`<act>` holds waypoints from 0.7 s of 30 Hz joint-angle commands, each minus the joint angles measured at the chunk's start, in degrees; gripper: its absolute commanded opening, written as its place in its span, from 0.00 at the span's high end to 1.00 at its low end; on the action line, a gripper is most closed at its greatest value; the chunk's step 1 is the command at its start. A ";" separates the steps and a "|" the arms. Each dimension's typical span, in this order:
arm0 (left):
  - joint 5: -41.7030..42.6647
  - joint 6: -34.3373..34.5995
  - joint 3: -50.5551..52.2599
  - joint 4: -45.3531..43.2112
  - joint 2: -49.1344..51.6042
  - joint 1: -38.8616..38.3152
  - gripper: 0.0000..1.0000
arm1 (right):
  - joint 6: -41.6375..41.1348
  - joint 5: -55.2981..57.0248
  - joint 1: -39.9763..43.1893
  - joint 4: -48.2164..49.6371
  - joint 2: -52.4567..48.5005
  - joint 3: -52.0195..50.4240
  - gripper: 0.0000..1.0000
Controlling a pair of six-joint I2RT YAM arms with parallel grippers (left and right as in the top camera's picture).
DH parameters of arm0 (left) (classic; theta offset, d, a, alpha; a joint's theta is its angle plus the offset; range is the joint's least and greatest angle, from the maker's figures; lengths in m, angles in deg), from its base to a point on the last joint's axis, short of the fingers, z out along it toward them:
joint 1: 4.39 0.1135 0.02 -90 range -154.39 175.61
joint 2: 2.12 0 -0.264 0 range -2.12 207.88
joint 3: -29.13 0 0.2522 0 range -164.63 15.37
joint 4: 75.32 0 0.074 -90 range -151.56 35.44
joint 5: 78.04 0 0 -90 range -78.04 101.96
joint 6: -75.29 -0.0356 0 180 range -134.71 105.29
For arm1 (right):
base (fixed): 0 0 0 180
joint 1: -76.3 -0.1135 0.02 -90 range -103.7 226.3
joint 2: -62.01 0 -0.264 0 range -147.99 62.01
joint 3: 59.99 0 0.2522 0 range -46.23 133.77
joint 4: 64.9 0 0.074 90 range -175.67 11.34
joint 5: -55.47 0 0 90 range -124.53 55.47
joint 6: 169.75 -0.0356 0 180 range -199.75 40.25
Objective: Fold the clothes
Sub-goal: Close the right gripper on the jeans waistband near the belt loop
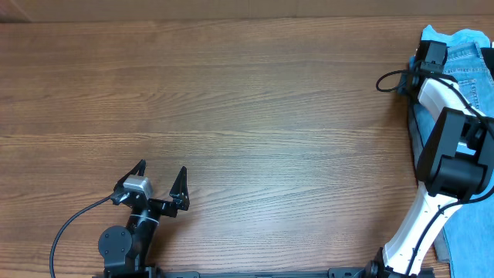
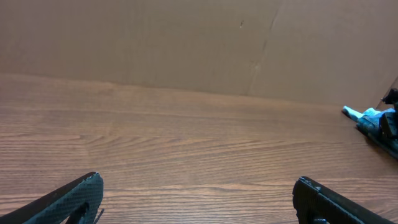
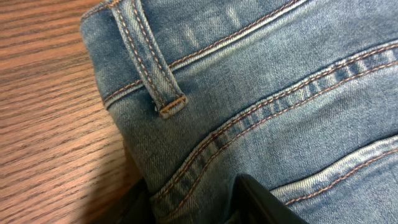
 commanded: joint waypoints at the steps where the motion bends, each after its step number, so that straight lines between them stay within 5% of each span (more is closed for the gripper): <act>1: 0.46 0.33 0.17 0.07 -0.50 -0.26 0.00 | 0.17 0.83 1.95 -0.09 -1.42 1.01 0.61; 5: 0.46 0.33 0.17 0.07 -0.50 -0.26 0.00 | 0.15 0.81 1.99 0.33 -1.42 1.03 0.80; 9: 0.46 0.33 0.17 0.07 -0.50 -0.26 0.00 | 0.15 0.81 1.99 0.74 -1.42 1.05 0.85; 13: 0.46 0.33 0.17 0.07 -0.50 -0.26 0.00 | 0.15 0.81 1.99 0.20 -1.42 1.03 0.83; 16: 0.46 0.33 0.17 0.07 -0.50 -0.26 0.00 | 0.17 0.26 1.99 -0.15 -1.42 1.03 0.63; 21: 0.46 0.33 0.17 0.07 -0.50 -0.26 0.00 | 0.20 -0.94 2.01 -1.03 -2.14 1.03 0.62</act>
